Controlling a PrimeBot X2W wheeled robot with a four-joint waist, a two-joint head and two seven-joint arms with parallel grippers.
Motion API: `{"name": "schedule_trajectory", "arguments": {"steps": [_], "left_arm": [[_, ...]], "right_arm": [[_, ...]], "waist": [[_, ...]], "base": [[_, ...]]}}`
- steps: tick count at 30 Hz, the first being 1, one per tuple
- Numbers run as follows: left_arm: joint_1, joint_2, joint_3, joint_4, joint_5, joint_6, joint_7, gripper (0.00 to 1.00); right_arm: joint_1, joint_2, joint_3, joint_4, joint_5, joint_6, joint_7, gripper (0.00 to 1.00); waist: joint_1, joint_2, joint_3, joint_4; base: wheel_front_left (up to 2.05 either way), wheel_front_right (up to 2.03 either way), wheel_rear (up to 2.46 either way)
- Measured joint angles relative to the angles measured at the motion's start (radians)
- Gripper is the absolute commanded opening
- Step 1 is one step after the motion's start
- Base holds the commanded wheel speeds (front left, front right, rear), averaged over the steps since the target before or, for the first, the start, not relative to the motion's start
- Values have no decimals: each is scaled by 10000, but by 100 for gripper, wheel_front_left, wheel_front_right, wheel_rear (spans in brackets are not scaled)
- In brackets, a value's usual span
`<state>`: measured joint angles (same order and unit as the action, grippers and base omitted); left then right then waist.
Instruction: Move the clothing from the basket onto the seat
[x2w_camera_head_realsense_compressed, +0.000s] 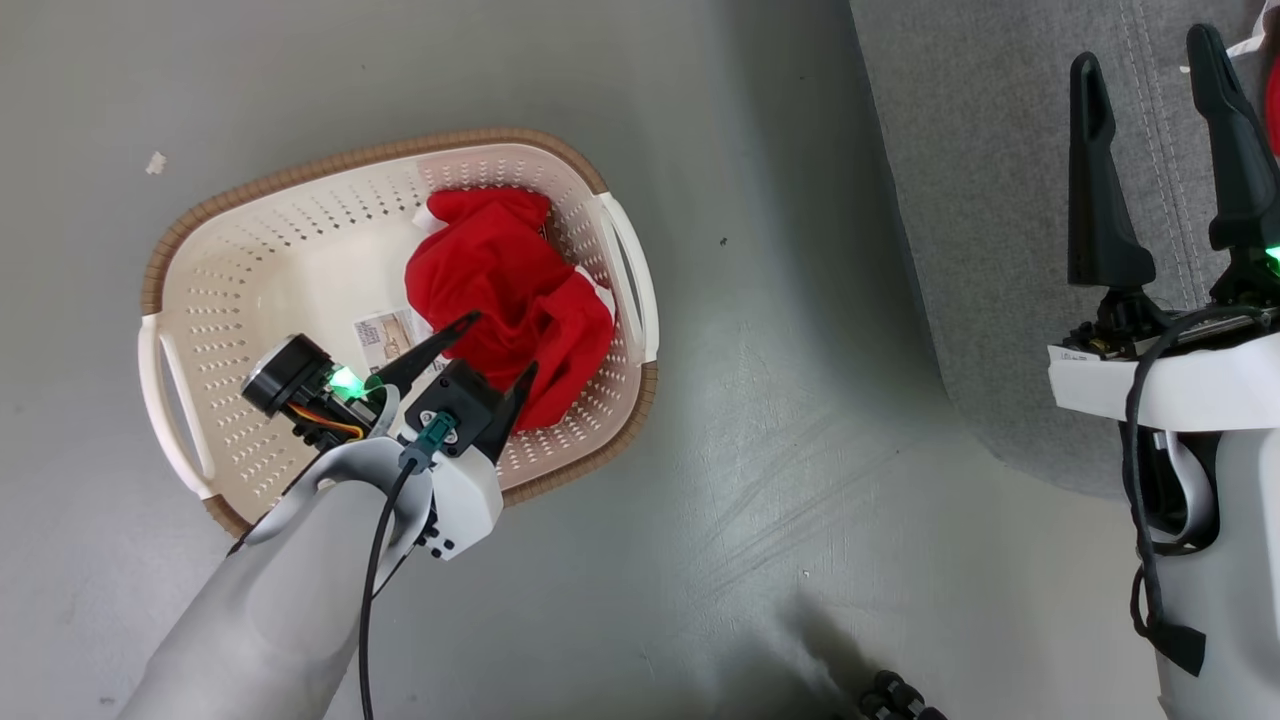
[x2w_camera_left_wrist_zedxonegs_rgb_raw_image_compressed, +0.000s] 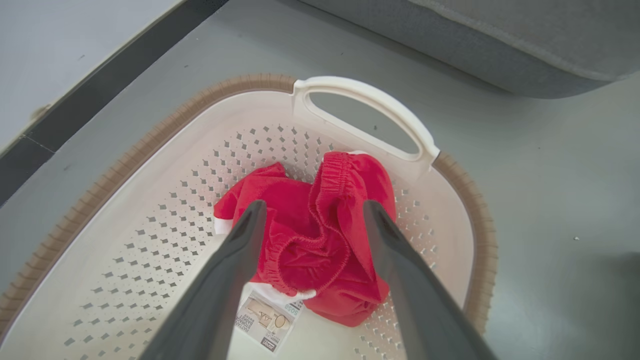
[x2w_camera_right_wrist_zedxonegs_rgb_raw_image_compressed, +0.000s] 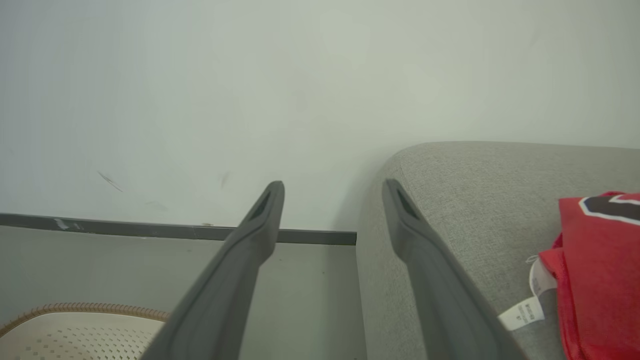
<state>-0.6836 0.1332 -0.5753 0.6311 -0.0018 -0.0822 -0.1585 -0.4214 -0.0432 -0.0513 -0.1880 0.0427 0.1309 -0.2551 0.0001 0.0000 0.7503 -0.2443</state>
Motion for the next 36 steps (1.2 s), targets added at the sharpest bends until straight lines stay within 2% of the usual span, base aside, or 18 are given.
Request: {"name": "schedule_trajectory", "arguments": {"steps": [22,33,36], "left_arm": [[-1004,98,190,1488,111,19,253,100],[-1569,343,598,2194,104,384,401,100],[-1682,364,713,2433,86,617,453,100]], "right_arm": [[-385,2,-2,-203,251,0,-2,100],[-595,6,56,-217,533,0,-2,100],[-604,6,56,-217,577,0,-2,100]], "waist": [[0,0,1141,-604],[0,0,1598,-892],[-1,0,1734,-968]], "base": [[0,0,0],[0,0,0],[0,0,0]]}}
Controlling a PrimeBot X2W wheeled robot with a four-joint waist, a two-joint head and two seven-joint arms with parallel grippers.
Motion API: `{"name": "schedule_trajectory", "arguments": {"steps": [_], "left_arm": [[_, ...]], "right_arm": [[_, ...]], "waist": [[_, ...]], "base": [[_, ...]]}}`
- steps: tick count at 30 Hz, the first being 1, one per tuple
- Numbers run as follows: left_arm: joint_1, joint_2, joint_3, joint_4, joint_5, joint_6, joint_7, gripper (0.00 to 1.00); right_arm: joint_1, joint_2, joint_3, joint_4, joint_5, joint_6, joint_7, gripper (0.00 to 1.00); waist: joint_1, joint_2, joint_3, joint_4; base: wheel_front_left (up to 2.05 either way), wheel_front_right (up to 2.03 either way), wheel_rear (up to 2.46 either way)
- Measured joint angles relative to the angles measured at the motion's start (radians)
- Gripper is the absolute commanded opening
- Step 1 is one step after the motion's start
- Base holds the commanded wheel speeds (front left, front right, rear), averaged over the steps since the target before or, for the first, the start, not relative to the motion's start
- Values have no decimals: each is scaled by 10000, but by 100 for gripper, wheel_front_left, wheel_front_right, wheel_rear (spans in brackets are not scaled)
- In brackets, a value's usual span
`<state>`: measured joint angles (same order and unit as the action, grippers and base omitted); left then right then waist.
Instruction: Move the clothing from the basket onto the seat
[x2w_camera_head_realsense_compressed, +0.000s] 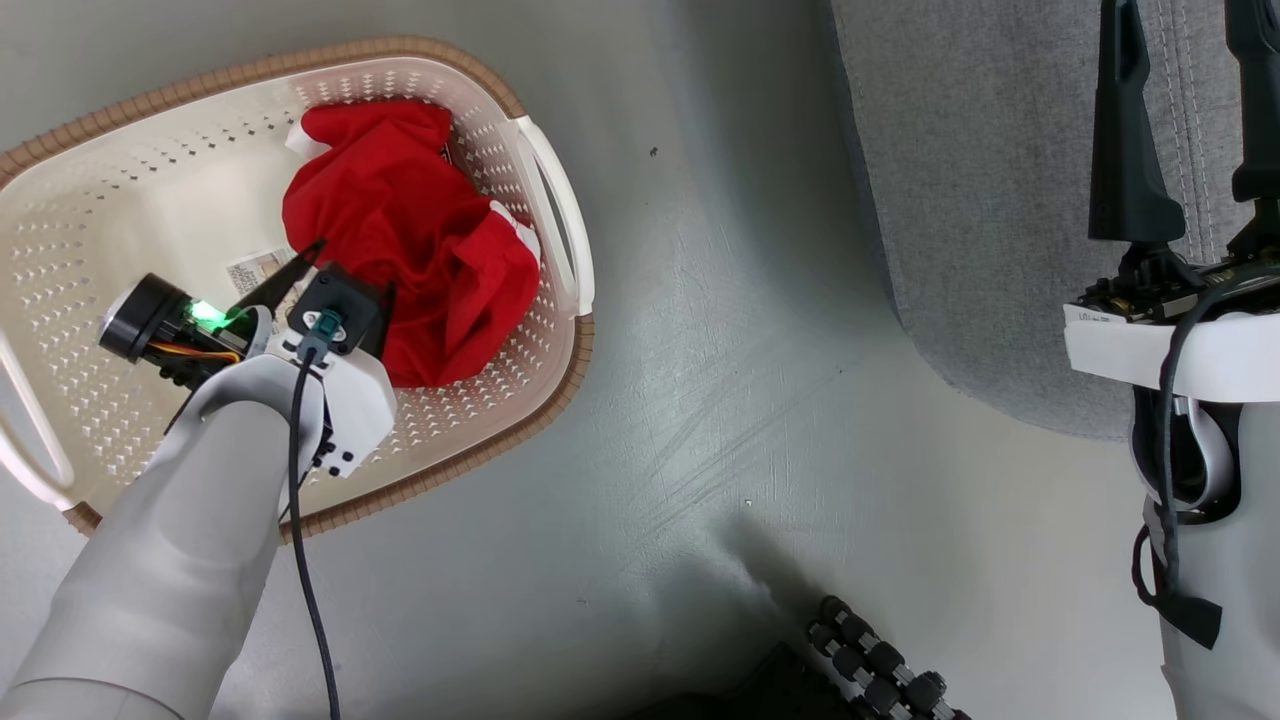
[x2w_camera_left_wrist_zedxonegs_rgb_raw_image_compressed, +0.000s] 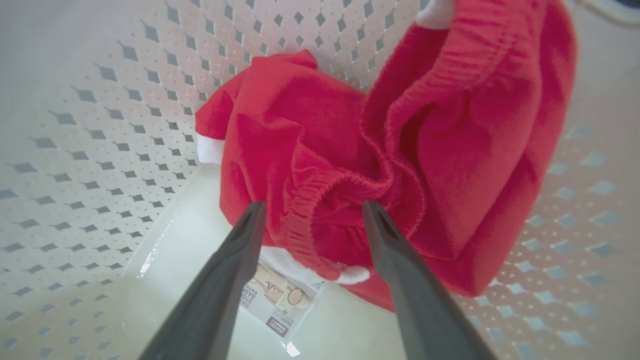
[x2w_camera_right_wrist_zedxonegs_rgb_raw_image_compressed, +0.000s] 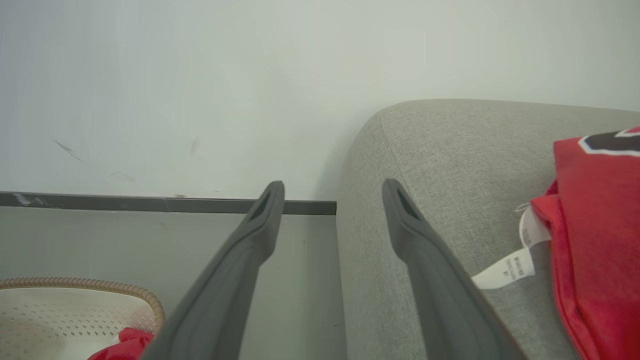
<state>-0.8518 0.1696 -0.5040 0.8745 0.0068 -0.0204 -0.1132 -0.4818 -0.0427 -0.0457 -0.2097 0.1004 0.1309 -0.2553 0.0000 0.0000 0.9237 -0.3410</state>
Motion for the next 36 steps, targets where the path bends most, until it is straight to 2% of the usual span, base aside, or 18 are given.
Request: {"name": "schedule_trajectory", "arguments": {"steps": [7,13,14,15,16,17,18,19,36], "left_arm": [[-220,-27,52,341,-44,198,23,100],[-482,-50,67,656,54,606,163,100],[-517,-58,59,721,61,675,169,84],[-546,-63,50,769,86,717,167,56],[-570,-77,61,802,88,721,167,42],[-593,-92,61,834,88,723,167,35],[-606,-115,58,871,88,723,165,22],[-612,-144,59,909,86,723,163,1],[-653,-456,290,1009,-186,855,-637,0]], "right_arm": [[-152,2,10,-2,40,0,0,100],[-167,2,10,-8,38,0,0,100],[-173,2,10,-8,38,0,0,100],[-180,2,12,-8,38,0,0,100],[-189,2,15,-10,38,0,0,100],[-197,2,17,-10,38,0,0,100],[-198,2,15,-12,38,0,0,100],[-199,2,13,-10,38,0,0,100],[-583,2,-88,130,6,0,0,100]], "waist": [[0,0,213,-53],[0,0,367,-27],[0,0,390,-17],[0,0,414,-7],[0,0,437,4],[0,0,457,16],[0,0,474,30],[0,0,488,46],[0,0,297,323]], "base": [[0,0,0],[0,0,0],[0,0,0],[0,0,0],[0,0,0],[0,0,0],[0,0,0],[0,0,0],[0,0,0]]}}
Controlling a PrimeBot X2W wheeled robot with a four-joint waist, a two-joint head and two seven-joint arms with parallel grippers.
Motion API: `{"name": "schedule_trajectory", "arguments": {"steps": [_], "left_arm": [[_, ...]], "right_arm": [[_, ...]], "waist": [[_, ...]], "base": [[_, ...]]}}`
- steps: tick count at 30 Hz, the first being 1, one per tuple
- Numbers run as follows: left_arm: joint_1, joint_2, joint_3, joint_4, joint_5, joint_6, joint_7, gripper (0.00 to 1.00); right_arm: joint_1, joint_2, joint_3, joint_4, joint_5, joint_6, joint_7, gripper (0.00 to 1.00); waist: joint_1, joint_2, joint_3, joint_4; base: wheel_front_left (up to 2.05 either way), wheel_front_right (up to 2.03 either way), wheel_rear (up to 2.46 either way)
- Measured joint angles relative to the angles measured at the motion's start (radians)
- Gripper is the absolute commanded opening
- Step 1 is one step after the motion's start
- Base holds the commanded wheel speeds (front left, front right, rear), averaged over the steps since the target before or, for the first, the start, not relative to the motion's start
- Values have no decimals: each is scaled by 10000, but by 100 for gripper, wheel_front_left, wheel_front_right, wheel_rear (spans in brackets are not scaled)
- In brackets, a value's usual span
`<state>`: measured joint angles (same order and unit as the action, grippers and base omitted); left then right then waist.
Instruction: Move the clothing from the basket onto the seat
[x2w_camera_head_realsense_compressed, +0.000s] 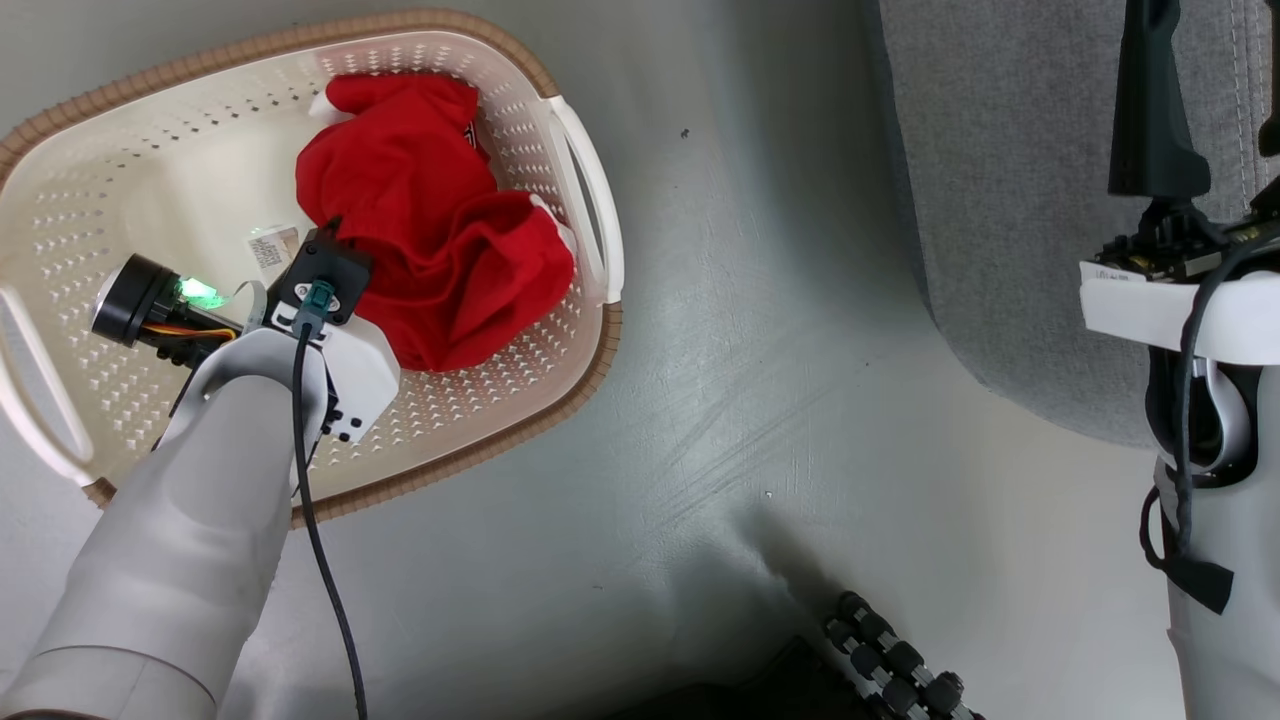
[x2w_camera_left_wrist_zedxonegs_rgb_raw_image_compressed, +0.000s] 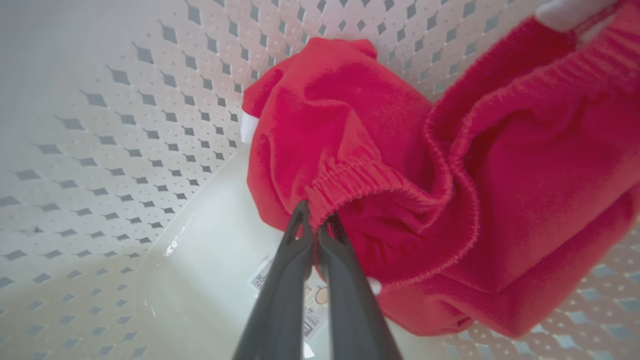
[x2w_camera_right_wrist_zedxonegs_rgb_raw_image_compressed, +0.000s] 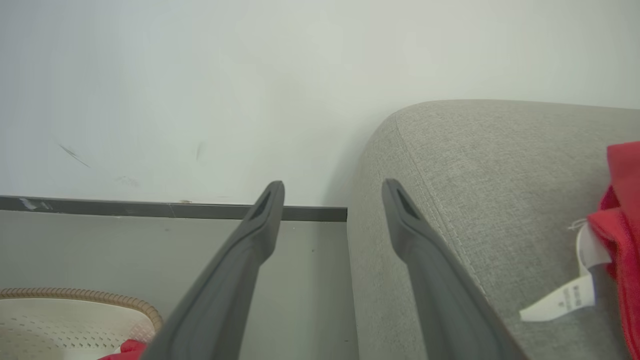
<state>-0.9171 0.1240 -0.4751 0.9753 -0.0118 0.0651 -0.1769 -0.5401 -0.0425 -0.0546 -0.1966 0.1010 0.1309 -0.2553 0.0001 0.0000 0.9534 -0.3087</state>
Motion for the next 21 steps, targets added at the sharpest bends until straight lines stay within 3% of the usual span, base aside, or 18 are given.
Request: {"name": "schedule_trajectory", "arguments": {"steps": [21], "left_arm": [[293,-242,454,-1783,-859,-403,-713,0]], "right_arm": [[-182,-54,318,872,-596,0,0,100]], "waist": [[0,0,-1093,827]], "base": [[0,0,0]]}}
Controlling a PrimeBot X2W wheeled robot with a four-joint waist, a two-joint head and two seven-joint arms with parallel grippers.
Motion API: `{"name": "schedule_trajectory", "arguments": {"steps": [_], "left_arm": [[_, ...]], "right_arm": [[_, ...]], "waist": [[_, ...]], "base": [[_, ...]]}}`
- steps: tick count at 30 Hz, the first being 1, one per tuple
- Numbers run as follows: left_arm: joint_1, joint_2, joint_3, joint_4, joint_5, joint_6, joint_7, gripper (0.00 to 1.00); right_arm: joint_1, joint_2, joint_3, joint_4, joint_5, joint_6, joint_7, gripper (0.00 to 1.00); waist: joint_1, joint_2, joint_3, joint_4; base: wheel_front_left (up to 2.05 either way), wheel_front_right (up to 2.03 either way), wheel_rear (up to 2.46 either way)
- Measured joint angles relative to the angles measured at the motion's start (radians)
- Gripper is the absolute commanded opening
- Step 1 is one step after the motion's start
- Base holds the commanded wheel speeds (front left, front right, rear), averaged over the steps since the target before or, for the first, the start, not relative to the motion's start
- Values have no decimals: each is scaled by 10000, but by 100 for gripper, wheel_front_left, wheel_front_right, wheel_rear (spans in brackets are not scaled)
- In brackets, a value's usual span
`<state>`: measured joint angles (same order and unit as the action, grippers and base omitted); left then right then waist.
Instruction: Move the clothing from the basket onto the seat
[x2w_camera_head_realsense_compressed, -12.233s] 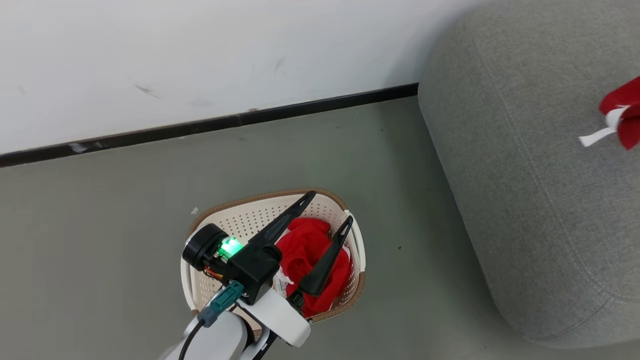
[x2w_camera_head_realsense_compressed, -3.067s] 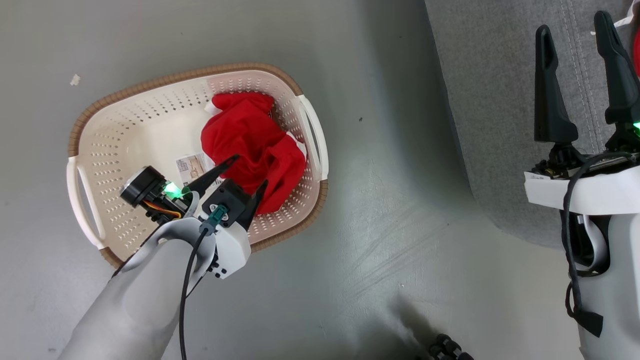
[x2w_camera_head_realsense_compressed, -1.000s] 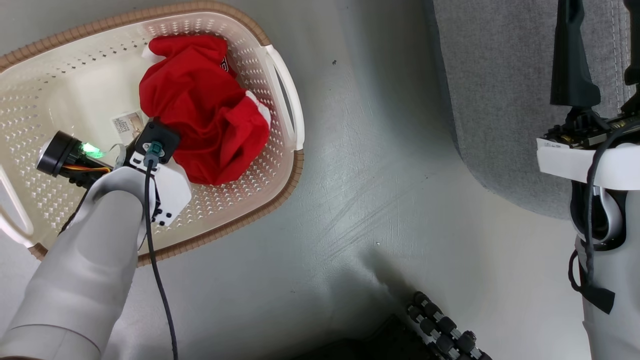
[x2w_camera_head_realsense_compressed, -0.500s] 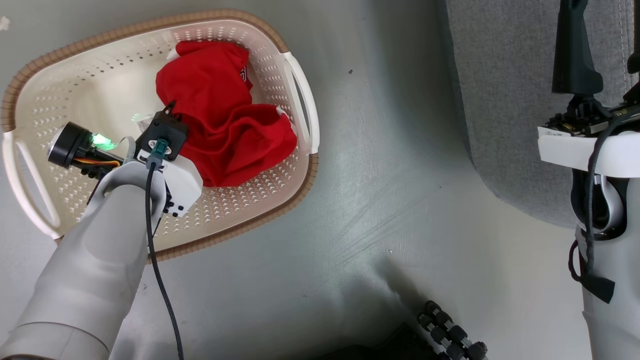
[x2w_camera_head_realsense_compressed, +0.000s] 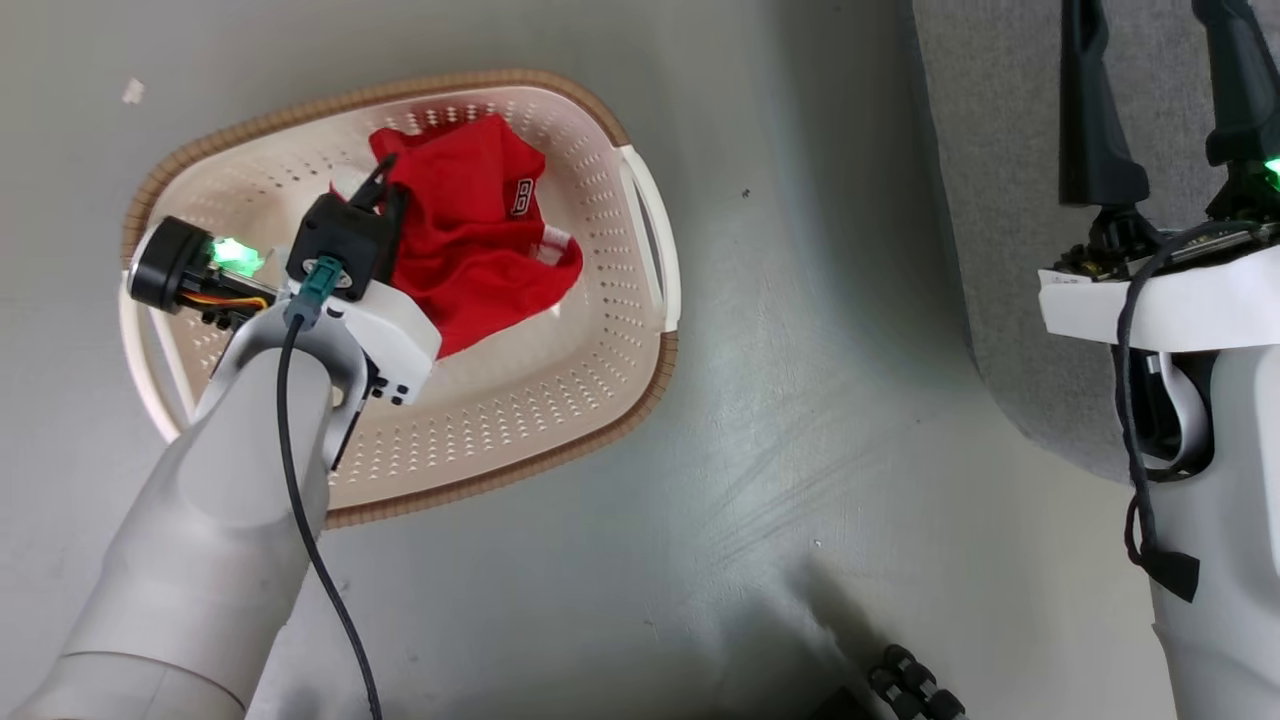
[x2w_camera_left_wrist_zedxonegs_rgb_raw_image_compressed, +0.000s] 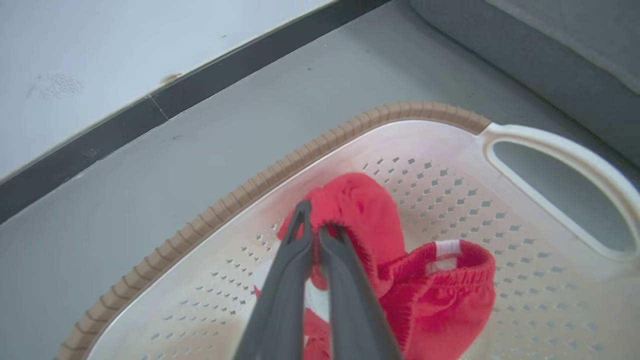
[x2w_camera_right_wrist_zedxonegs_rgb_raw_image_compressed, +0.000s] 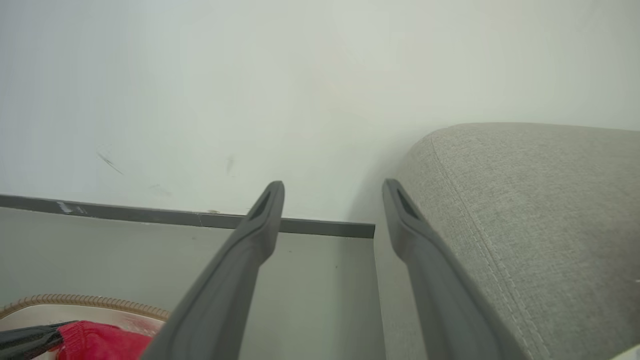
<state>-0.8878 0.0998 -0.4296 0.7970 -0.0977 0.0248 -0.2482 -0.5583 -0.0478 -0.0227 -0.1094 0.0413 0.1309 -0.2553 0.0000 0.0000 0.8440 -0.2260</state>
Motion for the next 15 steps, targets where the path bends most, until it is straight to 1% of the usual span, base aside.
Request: {"name": "schedule_trajectory", "arguments": {"steps": [8,15], "left_arm": [[314,77,326,-1160,-305,-23,-13,0],[856,320,658,-2640,-401,69,-17,0]], "right_arm": [[-1,-403,165,407,-155,0,0,100],[13,-706,711,890,-163,0,0,100]], "waist": [[0,0,-610,368],[0,0,-1309,770]], "base": [[0,0,0],[0,0,0]]}}
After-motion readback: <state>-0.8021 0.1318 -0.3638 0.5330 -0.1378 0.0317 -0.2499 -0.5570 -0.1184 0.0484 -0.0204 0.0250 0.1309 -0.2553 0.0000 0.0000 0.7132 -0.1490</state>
